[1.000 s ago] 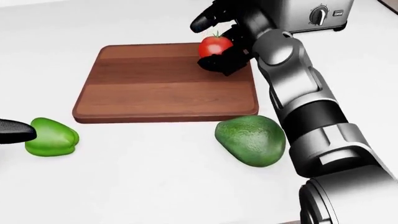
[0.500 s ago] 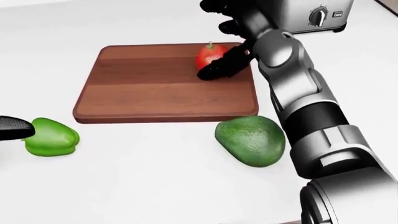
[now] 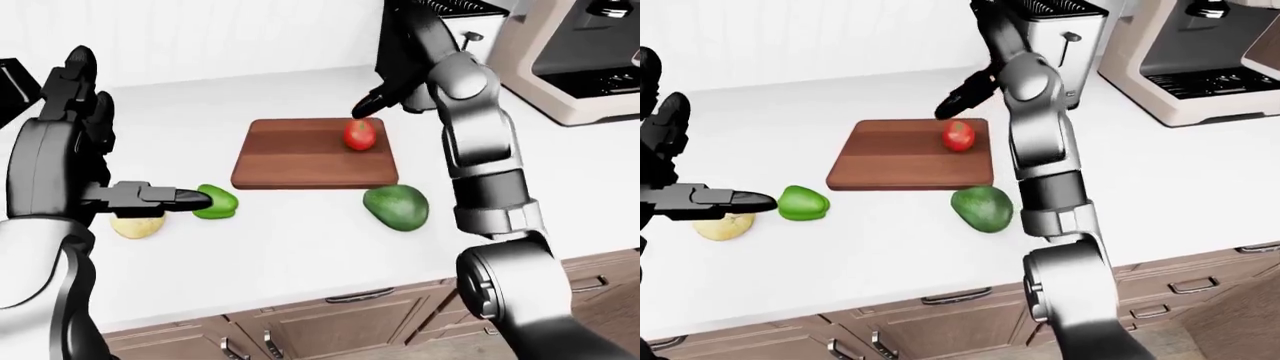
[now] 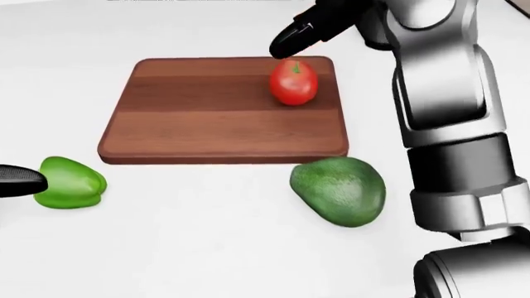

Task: Place the avocado, onion, tomato and bell pepper on the cutting board.

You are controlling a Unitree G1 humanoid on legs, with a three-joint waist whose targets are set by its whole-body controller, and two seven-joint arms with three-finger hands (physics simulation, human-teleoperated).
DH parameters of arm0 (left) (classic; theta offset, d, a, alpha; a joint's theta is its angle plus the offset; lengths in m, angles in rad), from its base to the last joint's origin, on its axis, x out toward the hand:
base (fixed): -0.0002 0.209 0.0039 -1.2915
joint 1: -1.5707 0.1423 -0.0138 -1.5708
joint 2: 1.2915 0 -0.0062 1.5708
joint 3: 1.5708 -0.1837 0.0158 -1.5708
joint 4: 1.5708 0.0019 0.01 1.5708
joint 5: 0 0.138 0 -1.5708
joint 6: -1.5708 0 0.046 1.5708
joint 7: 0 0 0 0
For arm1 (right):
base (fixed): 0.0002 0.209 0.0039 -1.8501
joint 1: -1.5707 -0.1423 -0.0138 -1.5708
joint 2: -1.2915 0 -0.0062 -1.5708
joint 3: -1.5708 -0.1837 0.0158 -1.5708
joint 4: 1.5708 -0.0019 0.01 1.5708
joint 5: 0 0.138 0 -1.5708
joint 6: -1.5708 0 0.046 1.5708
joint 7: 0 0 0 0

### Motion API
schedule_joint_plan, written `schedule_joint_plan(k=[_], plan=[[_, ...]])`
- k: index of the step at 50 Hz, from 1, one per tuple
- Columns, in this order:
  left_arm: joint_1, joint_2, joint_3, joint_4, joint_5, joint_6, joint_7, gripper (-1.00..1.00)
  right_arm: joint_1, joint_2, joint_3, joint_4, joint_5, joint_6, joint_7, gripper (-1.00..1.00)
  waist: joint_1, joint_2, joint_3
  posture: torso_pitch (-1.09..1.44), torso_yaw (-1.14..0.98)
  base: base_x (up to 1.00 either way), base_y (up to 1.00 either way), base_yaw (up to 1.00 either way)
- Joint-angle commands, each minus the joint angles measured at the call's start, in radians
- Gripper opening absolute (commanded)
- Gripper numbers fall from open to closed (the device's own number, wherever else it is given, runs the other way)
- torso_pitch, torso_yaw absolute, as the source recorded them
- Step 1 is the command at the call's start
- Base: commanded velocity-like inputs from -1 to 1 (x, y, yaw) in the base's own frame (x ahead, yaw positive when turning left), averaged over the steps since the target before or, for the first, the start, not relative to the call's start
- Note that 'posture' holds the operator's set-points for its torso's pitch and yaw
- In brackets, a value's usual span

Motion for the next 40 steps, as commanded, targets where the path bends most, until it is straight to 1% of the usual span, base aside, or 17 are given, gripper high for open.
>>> schedule_joint_plan(k=[1,7,9,12,13,14,16,20,24,27,30,32,34,38,39,40], plan=[[-0.018,0.009,0.009,-0.013,0.017,-0.031,0.009,1.0,-0.021,-0.008,-0.002,-0.097,0.001,0.048,0.023,1.0,0.0,0.003,-0.024,0.0,0.0,0.0,0.0,0.0],[-0.012,0.009,0.007,0.0,0.031,-0.048,-0.002,1.0,0.081,0.0,0.005,-0.454,-0.023,0.263,0.113,1.0,0.002,0.0,-0.023,0.0,0.0,0.0,0.0,0.0],[-0.009,0.013,-0.004,0.006,0.038,-0.064,-0.011,1.0,0.111,0.002,-0.006,-0.546,-0.023,0.321,0.125,1.0,0.003,-0.001,-0.021,0.0,0.0,0.0,0.0,0.0],[-0.006,0.018,-0.018,0.015,0.06,-0.067,-0.025,1.0,0.14,-0.017,-0.009,-0.687,-0.038,0.424,0.157,1.0,0.004,-0.003,-0.021,0.0,0.0,0.0,0.0,0.0],[-0.002,0.012,-0.021,0.015,0.062,-0.065,-0.034,1.0,0.146,-0.018,-0.009,-0.709,-0.039,0.437,0.155,1.0,0.005,-0.003,-0.021,0.0,0.0,0.0,0.0,0.0],[0.014,0.012,-0.027,0.022,0.079,-0.079,-0.038,1.0,0.169,-0.025,-0.002,-0.768,-0.046,0.47,0.175,1.0,0.005,-0.003,-0.02,0.0,0.0,0.0,0.0,0.0],[0.011,0.006,-0.025,0.02,0.09,-0.069,-0.053,1.0,0.192,-0.032,-0.004,-0.866,-0.063,0.541,0.192,1.0,0.006,-0.004,-0.019,0.0,0.0,0.0,0.0,0.0],[0.012,-0.002,-0.027,0.028,0.114,-0.075,-0.071,1.0,0.237,-0.063,-0.016,-0.998,-0.089,0.633,0.222,1.0,0.006,-0.004,-0.019,0.0,0.0,0.0,0.0,0.0],[0.015,-0.011,-0.025,0.028,0.125,-0.079,-0.084,1.0,0.271,-0.094,-0.041,-1.115,-0.102,0.724,0.239,1.0,0.005,-0.007,-0.019,0.0,0.0,0.0,0.0,0.0],[0.013,-0.016,-0.022,0.031,0.128,-0.083,-0.091,1.0,0.318,-0.104,-0.046,-1.174,-0.1,0.744,0.237,1.0,0.006,-0.008,-0.018,0.0,0.0,0.0,0.0,0.0],[0.025,-0.02,-0.021,0.03,0.133,-0.094,-0.099,1.0,0.371,-0.102,-0.062,-1.225,-0.092,0.756,0.22,1.0,0.005,-0.008,-0.019,0.0,0.0,0.0,0.0,0.0],[0.033,-0.018,-0.016,0.031,0.14,-0.1,-0.107,1.0,0.383,-0.107,-0.07,-1.253,-0.08,0.763,0.214,1.0,0.004,-0.008,-0.02,0.0,0.0,0.0,0.0,0.0],[0.059,-0.01,-0.022,0.037,0.164,-0.125,-0.117,1.0,0.4,-0.107,-0.08,-1.268,-0.069,0.767,0.197,1.0,0.004,-0.007,-0.021,0.0,0.0,0.0,0.0,0.0],[0.072,-0.027,-0.022,0.052,0.191,-0.147,-0.133,1.0,0.441,-0.101,-0.092,-1.31,-0.04,0.774,0.168,1.0,0.004,-0.006,-0.021,0.0,0.0,0.0,0.0,0.0],[0.08,-0.025,-0.027,0.058,0.205,-0.159,-0.138,1.0,0.459,-0.092,-0.103,-1.318,-0.028,0.775,0.158,1.0,0.004,-0.006,-0.021,0.0,0.0,0.0,0.0,0.0],[0.083,-0.029,-0.026,0.059,0.21,-0.163,-0.145,1.0,0.472,-0.098,-0.106,-1.32,-0.021,0.764,0.149,1.0,0.004,-0.007,-0.022,0.0,0.0,0.0,0.0,0.0]])
